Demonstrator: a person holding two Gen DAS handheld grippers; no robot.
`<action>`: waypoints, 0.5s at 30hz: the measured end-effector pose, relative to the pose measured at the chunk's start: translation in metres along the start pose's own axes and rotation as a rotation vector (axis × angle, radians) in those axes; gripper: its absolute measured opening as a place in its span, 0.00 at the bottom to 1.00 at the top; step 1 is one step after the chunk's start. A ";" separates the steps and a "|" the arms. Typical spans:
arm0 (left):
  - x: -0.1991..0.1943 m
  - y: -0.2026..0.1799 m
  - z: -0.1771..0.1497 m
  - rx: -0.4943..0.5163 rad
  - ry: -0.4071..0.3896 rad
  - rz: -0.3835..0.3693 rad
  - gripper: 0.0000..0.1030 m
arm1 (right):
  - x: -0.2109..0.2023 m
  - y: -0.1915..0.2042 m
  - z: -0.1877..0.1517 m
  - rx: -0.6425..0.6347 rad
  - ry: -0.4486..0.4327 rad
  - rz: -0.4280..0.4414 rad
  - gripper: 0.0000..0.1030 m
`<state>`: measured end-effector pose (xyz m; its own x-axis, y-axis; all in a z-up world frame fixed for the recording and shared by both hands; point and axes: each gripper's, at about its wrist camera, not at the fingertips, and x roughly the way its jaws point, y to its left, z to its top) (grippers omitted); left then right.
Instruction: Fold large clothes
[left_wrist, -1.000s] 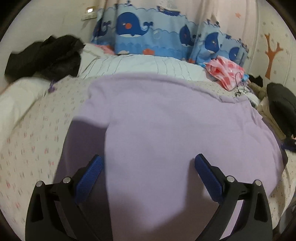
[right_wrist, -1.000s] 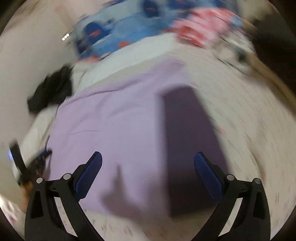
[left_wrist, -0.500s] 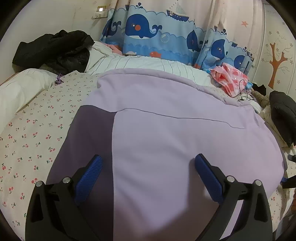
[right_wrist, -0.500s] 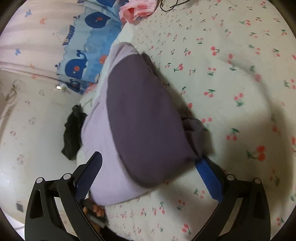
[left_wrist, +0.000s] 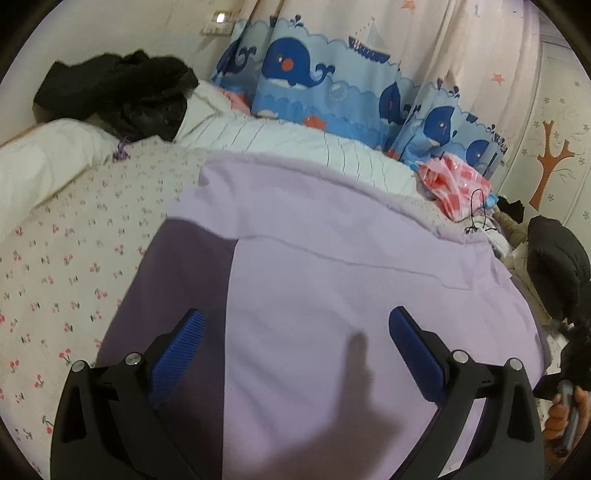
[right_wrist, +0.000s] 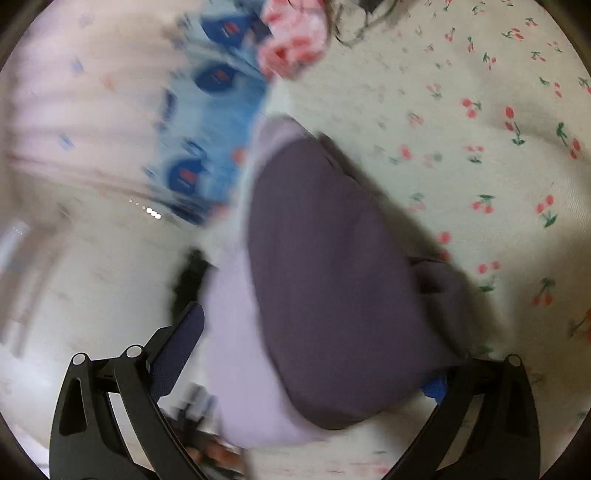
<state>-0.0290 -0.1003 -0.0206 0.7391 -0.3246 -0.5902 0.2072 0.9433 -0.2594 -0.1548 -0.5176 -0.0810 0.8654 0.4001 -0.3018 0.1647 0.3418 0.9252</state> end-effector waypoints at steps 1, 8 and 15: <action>-0.003 -0.004 0.001 0.018 -0.015 0.000 0.93 | -0.001 0.001 0.000 -0.014 -0.006 0.007 0.94; -0.011 -0.027 0.001 0.134 -0.054 -0.007 0.93 | 0.023 0.001 -0.005 -0.097 -0.014 -0.218 0.93; -0.022 -0.041 0.000 0.214 -0.092 -0.011 0.93 | 0.035 0.002 -0.006 -0.097 -0.114 -0.269 0.93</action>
<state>-0.0531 -0.1318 0.0029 0.7894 -0.3365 -0.5135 0.3395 0.9361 -0.0916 -0.1272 -0.4976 -0.0906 0.8454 0.1881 -0.5000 0.3538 0.5041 0.7879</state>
